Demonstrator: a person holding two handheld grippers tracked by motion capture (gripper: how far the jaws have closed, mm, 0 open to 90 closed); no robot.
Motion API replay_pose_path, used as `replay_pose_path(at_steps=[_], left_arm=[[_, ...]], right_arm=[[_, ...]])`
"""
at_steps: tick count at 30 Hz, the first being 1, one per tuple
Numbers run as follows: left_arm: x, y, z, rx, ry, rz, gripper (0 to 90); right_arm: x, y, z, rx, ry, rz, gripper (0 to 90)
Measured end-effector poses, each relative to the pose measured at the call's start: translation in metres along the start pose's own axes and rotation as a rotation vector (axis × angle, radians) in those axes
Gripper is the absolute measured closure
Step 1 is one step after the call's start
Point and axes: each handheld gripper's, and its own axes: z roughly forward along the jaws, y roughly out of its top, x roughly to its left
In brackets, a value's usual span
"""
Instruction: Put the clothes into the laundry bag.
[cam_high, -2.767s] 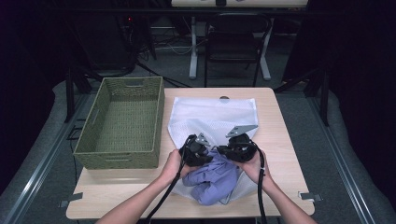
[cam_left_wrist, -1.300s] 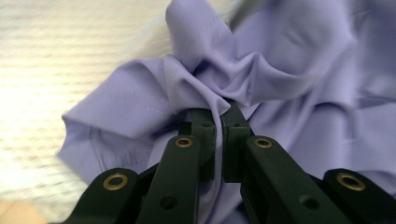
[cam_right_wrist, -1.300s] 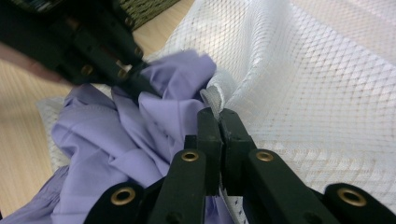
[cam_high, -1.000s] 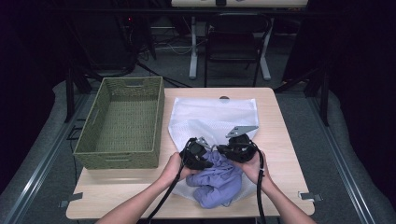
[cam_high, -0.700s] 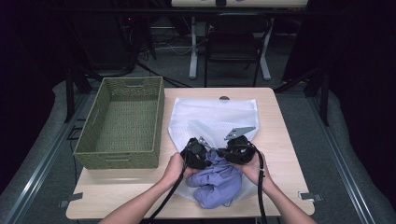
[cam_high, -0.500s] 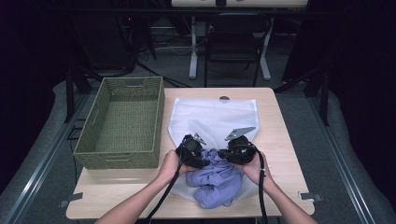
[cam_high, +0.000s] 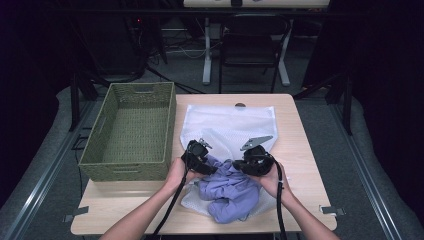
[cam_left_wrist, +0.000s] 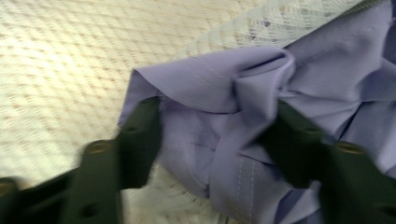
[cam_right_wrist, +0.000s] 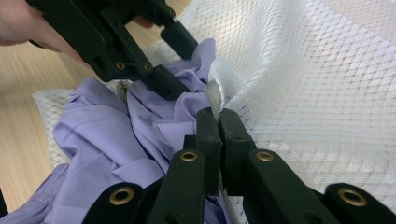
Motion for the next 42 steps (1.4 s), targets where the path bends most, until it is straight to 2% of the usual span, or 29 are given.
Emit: replay_pose_path(at_steps=[2,6,7,10,16,18,20,23,25,26,27,31,33,38,40,42], left_arm=[[-0.003,-0.001,0.003,0.004,-0.005,0.021,59.3],[-0.011,-0.001,0.005,0.001,-0.005,0.058,81.0],[-0.012,-0.001,0.005,-0.001,-0.008,0.062,84.8],[-0.014,-0.001,-0.001,-0.016,-0.018,0.078,86.9],[-0.036,0.004,-0.018,-0.071,-0.064,0.147,86.9],[-0.046,0.005,-0.016,-0.086,-0.081,0.181,86.7],[-0.052,0.005,-0.011,-0.089,-0.075,0.222,86.4],[-0.058,0.006,-0.002,-0.075,-0.089,0.235,86.1],[-0.059,0.007,0.003,-0.078,-0.09,0.226,85.7],[-0.058,0.007,0.003,-0.076,-0.071,0.22,85.2],[-0.055,0.006,0.005,-0.082,-0.08,0.206,84.8],[-0.045,0.005,0.006,-0.085,-0.056,0.14,83.5],[-0.04,0.004,0.007,-0.087,-0.069,0.114,82.0],[-0.037,0.004,-0.001,-0.064,-0.069,0.115,64.4],[-0.036,0.003,-0.008,-0.066,-0.033,0.105,56.4],[-0.033,0.001,-0.014,-0.074,-0.021,0.101,50.7]], right_arm=[[0.0,0.0,0.0,0.0,0.002,0.0,88.2],[0.0,0.0,0.0,-0.003,-0.003,0.0,88.2],[0.0,0.0,0.0,-0.004,-0.005,0.001,88.2],[0.0,0.0,-0.001,-0.009,-0.009,0.003,88.2],[-0.002,0.0,-0.004,-0.03,-0.026,0.011,88.3],[-0.001,0.001,-0.005,-0.043,-0.029,0.012,88.3],[0.0,0.002,-0.005,-0.051,-0.031,0.008,88.3],[0.003,0.003,-0.007,-0.065,-0.031,0.007,88.3],[0.004,0.005,-0.008,-0.079,-0.031,0.007,88.3],[0.004,0.005,-0.009,-0.085,-0.03,0.004,88.3],[0.004,0.005,-0.009,-0.085,-0.028,0.005,88.3],[0.004,0.004,-0.008,-0.07,-0.013,0.008,88.4],[0.003,0.004,-0.007,-0.053,-0.003,-0.001,88.3],[0.001,0.001,-0.004,-0.015,0.002,0.004,88.3],[0.0,0.0,-0.005,-0.015,0.002,0.006,88.3],[0.0,0.0,-0.006,-0.017,0.001,0.009,88.2]])
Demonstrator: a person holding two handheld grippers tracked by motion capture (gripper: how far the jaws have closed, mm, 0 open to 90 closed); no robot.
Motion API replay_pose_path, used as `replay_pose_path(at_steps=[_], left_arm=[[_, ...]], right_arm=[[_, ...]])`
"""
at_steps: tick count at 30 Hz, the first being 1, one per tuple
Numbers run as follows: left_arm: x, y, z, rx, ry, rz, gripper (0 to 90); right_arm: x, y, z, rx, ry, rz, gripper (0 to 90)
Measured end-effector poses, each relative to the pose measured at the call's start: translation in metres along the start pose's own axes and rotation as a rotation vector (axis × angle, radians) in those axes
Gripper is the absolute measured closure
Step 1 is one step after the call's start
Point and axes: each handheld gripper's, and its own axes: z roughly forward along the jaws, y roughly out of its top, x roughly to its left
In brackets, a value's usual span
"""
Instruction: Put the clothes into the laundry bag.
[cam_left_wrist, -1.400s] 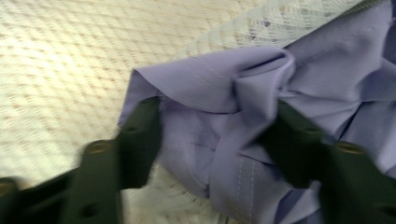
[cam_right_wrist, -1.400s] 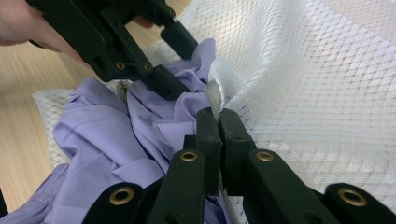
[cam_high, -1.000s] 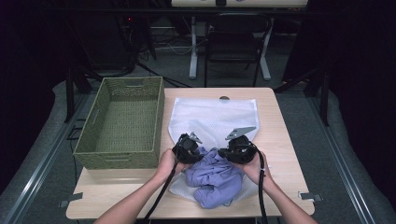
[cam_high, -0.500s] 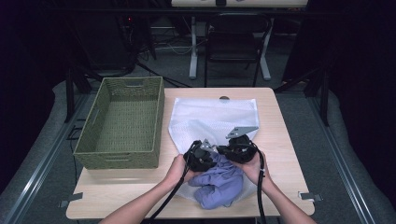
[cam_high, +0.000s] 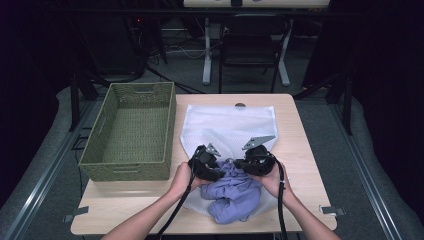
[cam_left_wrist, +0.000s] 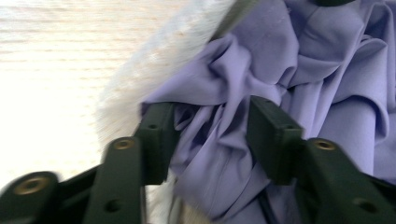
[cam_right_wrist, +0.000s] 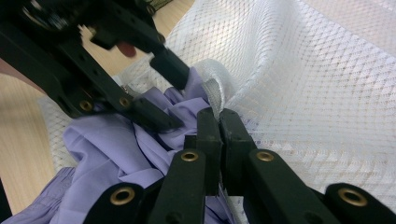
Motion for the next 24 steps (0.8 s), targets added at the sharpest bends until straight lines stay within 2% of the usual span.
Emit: replay_pose_path(at_steps=[1,3,6,8,9,11,12,13,14,18,20,22,24], left_arm=[[0.001,-0.001,-0.003,-0.007,0.017,-0.008,48.7],[0.005,-0.002,-0.006,-0.017,0.02,-0.025,44.1],[0.01,-0.003,-0.001,-0.023,0.002,-0.047,43.5],[0.011,-0.003,0.005,-0.025,-0.018,-0.047,51.2],[0.009,-0.003,0.008,-0.03,-0.021,-0.051,57.9],[0.006,-0.001,0.01,-0.033,-0.03,-0.031,73.5],[0.001,0.0,0.01,-0.034,-0.031,-0.001,79.6],[0.001,0.0,0.01,-0.034,-0.031,-0.001,84.7],[-0.007,0.002,0.009,-0.038,-0.029,0.029,85.1],[-0.016,0.005,0.01,-0.036,-0.031,0.067,85.3],[-0.015,0.005,0.013,-0.041,-0.009,0.055,84.1],[-0.01,0.004,0.015,-0.036,0.003,0.026,77.4],[-0.005,0.003,0.015,-0.026,-0.007,0.004,70.4]], right_arm=[[0.0,0.0,0.0,-0.003,0.001,-0.001,88.3],[0.0,0.0,0.0,-0.006,-0.001,-0.002,88.3],[0.001,0.001,-0.001,-0.01,-0.005,-0.005,88.3],[0.002,0.002,-0.001,-0.016,-0.005,-0.008,88.3],[0.002,0.003,-0.001,-0.019,-0.005,-0.01,88.3],[0.002,0.004,-0.001,-0.022,-0.006,-0.011,88.3],[0.002,0.004,-0.001,-0.025,-0.01,-0.006,88.3],[0.002,0.004,-0.001,-0.025,-0.01,-0.006,88.3],[0.002,0.004,-0.002,-0.037,-0.014,-0.003,88.3],[0.004,0.007,-0.005,-0.069,-0.023,-0.008,88.3],[0.006,0.008,-0.006,-0.074,-0.014,-0.009,88.3],[0.008,0.008,-0.006,-0.062,-0.003,-0.013,88.3],[0.008,0.006,-0.005,-0.048,0.003,-0.016,88.3]])
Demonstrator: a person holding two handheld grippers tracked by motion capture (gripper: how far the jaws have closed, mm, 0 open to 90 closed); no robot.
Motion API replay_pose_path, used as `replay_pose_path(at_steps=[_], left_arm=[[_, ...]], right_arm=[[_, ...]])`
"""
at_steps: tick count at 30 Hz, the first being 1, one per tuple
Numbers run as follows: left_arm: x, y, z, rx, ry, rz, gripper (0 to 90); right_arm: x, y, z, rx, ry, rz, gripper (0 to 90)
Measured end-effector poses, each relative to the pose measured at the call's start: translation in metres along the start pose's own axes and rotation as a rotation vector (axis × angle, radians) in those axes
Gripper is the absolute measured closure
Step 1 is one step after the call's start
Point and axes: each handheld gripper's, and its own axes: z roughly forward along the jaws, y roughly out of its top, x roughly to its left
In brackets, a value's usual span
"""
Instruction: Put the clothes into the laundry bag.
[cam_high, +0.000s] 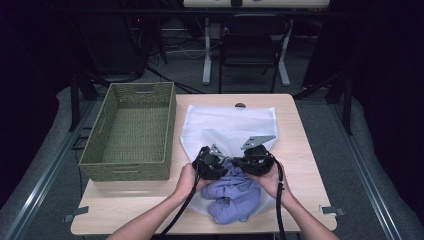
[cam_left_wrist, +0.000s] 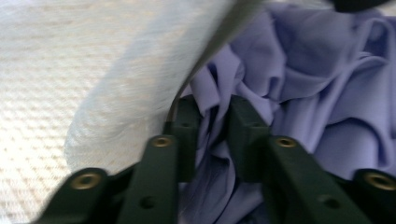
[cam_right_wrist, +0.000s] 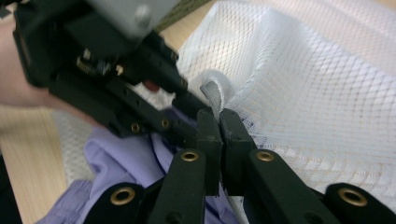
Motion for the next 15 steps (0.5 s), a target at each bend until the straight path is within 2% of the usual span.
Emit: replay_pose_path(at_steps=[2,4,8,11,12,15], left_arm=[[0.001,-0.001,-0.004,0.001,0.001,-0.011,63.6],[0.002,0.0,-0.011,0.007,0.011,-0.008,53.9],[0.005,-0.002,-0.028,0.01,0.017,-0.002,41.0],[0.004,-0.004,-0.042,-0.007,-0.003,-0.006,34.1],[0.001,-0.004,-0.045,-0.008,-0.004,-0.002,32.9],[-0.011,-0.003,-0.048,0.0,-0.046,0.019,30.4]], right_arm=[[-0.001,-0.002,0.001,0.019,0.006,0.003,88.3],[-0.003,-0.005,0.003,0.033,0.011,-0.001,88.2],[-0.005,-0.006,0.003,0.04,0.012,0.003,88.1],[-0.006,-0.007,0.003,0.042,0.007,0.008,88.1],[-0.007,-0.007,0.003,0.043,0.004,0.01,88.1],[-0.008,-0.007,0.003,0.045,0.001,0.012,88.2]])
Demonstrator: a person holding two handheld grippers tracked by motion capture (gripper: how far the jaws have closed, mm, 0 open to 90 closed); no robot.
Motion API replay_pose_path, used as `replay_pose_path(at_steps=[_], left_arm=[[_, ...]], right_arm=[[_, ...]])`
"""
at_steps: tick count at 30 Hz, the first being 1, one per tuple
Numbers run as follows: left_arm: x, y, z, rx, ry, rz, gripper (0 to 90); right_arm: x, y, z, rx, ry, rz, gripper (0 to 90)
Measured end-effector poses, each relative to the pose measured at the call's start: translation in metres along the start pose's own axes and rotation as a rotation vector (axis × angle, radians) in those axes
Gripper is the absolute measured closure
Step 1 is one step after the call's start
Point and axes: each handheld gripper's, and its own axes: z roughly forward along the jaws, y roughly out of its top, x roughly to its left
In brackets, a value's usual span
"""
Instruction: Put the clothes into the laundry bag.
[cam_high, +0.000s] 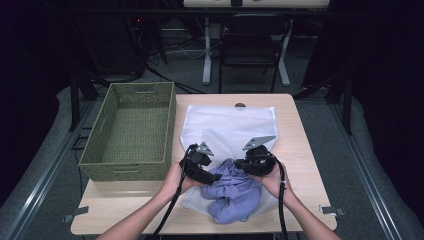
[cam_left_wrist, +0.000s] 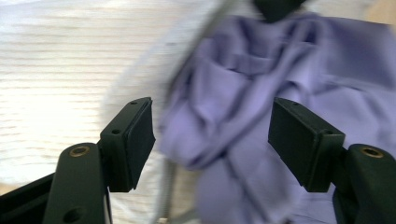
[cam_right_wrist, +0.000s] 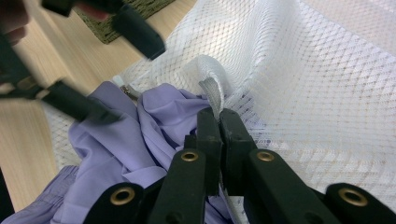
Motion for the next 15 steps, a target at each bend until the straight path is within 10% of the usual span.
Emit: replay_pose_path(at_steps=[8,15], left_arm=[[-0.022,-0.002,0.034,0.111,-0.057,0.052,28.1],[-0.017,-0.002,0.051,0.042,-0.088,0.027,73.8]], right_arm=[[0.0,-0.001,0.002,0.012,0.003,0.009,88.3],[0.003,-0.001,0.006,0.025,0.01,-0.003,88.6]])
